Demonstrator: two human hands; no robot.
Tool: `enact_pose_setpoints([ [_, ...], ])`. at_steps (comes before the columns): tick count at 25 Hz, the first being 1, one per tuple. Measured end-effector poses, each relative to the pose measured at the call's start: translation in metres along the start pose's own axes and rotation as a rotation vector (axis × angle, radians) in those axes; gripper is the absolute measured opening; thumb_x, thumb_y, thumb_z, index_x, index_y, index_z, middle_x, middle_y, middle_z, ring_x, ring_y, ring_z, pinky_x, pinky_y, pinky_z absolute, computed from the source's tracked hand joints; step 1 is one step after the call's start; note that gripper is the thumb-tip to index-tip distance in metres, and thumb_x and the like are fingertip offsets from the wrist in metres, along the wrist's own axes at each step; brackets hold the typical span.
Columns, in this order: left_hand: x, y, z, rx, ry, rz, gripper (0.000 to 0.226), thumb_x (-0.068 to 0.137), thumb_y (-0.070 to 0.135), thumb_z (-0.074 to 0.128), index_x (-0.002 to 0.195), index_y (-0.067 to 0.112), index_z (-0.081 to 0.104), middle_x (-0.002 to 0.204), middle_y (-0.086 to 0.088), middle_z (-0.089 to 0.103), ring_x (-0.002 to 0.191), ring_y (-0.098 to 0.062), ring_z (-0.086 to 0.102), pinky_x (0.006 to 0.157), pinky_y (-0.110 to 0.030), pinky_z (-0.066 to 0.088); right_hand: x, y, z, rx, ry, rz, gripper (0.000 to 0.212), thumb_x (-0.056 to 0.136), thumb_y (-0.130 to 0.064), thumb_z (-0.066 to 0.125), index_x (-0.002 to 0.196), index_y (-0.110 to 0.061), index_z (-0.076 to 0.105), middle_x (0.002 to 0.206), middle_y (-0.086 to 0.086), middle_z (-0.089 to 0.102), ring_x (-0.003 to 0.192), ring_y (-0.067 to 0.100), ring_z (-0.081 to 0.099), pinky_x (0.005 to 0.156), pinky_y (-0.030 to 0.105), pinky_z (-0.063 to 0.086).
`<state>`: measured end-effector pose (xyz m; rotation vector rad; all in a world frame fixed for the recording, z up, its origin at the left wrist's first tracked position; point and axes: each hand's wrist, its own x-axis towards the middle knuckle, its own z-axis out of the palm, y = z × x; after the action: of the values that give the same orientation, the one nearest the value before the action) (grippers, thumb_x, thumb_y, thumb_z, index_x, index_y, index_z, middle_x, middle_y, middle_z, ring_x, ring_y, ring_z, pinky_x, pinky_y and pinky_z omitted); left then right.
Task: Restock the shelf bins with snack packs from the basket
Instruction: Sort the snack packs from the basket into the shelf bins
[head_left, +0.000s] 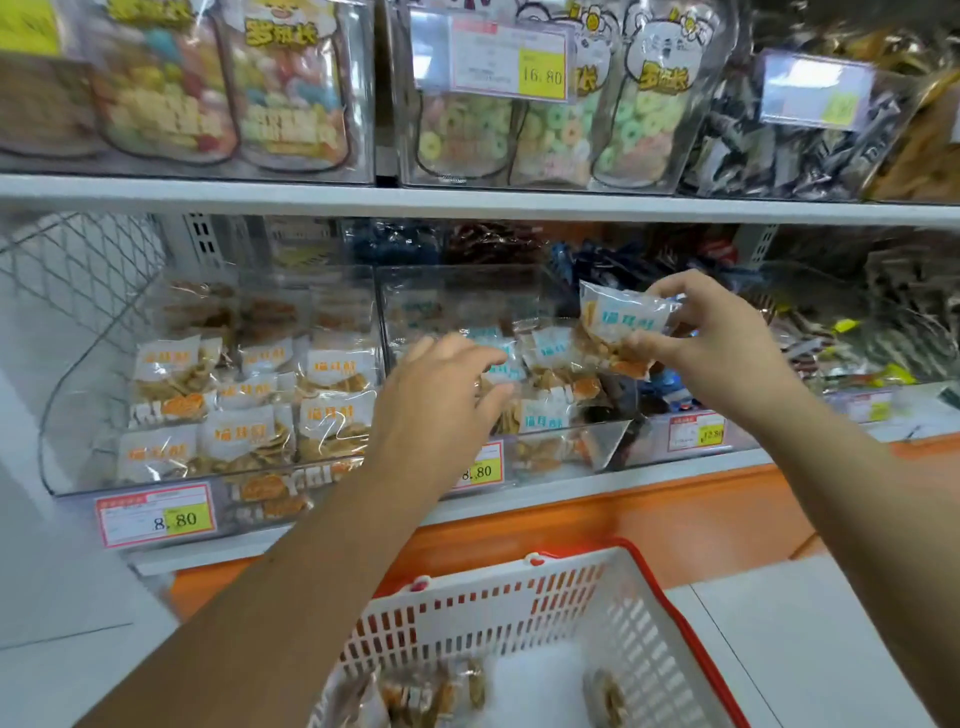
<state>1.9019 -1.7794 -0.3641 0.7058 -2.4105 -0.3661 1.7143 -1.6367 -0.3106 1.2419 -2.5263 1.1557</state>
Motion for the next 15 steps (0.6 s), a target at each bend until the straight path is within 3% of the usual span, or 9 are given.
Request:
enact_pose_setpoints([
  [2,0.027,-0.001,0.015,0.127,-0.135,0.033,0.041,0.096,0.049,0.051,0.133,0.032,0.057,0.127,0.006,0.057,0.119,-0.018,0.044,0.097,-0.038,0.04,0.015,-0.002,0.006,-0.118,-0.102,0.0,0.031,0.085,-0.027,0.073,0.107,-0.026,0.051,0.086,-0.006,0.06,0.071,0.012,0.057,0.054,0.024,0.04],
  [5,0.041,-0.011,0.031,0.179,-0.302,0.003,0.031,0.093,0.053,0.052,0.115,0.037,0.068,0.113,0.008,0.065,0.112,-0.017,0.049,0.093,-0.039,0.044,0.029,0.003,0.015,-0.219,-0.285,0.014,0.031,0.085,-0.024,0.074,0.105,-0.023,0.05,0.074,-0.008,0.06,0.06,0.006,0.054,0.048,0.019,0.035],
  [8,0.041,-0.02,0.03,0.193,-0.297,0.002,0.022,0.093,0.046,0.058,0.095,0.031,0.075,0.102,0.011,0.069,0.102,-0.013,0.056,0.092,-0.039,0.046,0.039,0.002,0.017,-0.32,-0.415,-0.015,0.033,0.082,-0.02,0.077,0.102,-0.021,0.052,0.074,-0.007,0.062,0.059,0.003,0.055,0.047,0.012,0.037],
  [11,0.041,-0.026,0.026,0.172,-0.322,0.003,0.022,0.093,0.035,0.061,0.081,0.02,0.074,0.09,0.006,0.07,0.087,-0.013,0.063,0.082,-0.036,0.054,0.041,-0.006,0.026,-0.5,-0.526,-0.095,0.032,0.083,-0.018,0.074,0.102,-0.022,0.048,0.078,-0.005,0.058,0.066,0.013,0.053,0.054,0.026,0.036],
  [15,0.042,-0.025,0.026,0.166,-0.341,-0.043,0.02,0.093,0.03,0.062,0.076,0.021,0.069,0.088,0.005,0.065,0.081,-0.015,0.062,0.078,-0.037,0.055,0.029,0.005,0.056,-0.563,-0.636,-0.061,0.029,0.086,-0.014,0.067,0.11,-0.015,0.05,0.095,0.005,0.059,0.083,0.022,0.051,0.065,0.026,0.038],
])
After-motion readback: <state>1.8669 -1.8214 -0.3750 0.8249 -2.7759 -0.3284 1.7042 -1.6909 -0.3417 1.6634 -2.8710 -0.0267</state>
